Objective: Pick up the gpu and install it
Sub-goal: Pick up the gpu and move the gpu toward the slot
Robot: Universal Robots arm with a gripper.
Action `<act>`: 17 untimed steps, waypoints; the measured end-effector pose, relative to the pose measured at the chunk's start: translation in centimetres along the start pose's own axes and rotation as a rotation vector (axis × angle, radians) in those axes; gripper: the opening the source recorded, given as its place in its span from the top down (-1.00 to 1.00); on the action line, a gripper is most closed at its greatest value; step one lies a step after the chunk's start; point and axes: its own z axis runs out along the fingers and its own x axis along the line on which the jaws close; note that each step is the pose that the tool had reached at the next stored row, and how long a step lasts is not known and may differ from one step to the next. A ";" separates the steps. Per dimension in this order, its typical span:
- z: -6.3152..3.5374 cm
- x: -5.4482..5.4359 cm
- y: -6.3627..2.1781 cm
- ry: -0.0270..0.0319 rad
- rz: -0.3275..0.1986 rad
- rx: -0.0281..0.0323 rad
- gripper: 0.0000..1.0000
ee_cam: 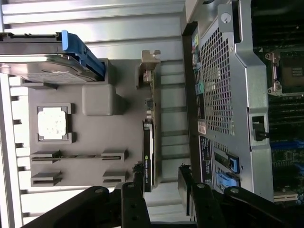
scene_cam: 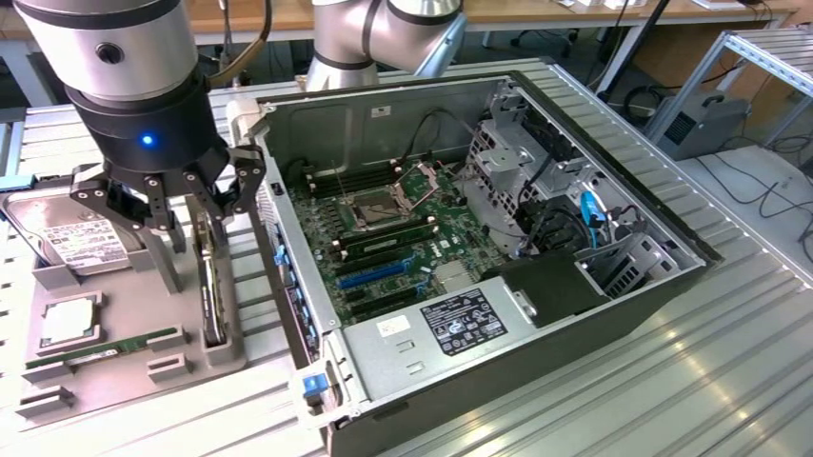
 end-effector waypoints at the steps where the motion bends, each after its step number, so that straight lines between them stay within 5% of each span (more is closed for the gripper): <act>1: 0.09 0.0 0.10 0.0000 0.000 0.0000 0.16; 17: 2.82 0.3 0.34 -0.0001 0.000 -0.0001 0.16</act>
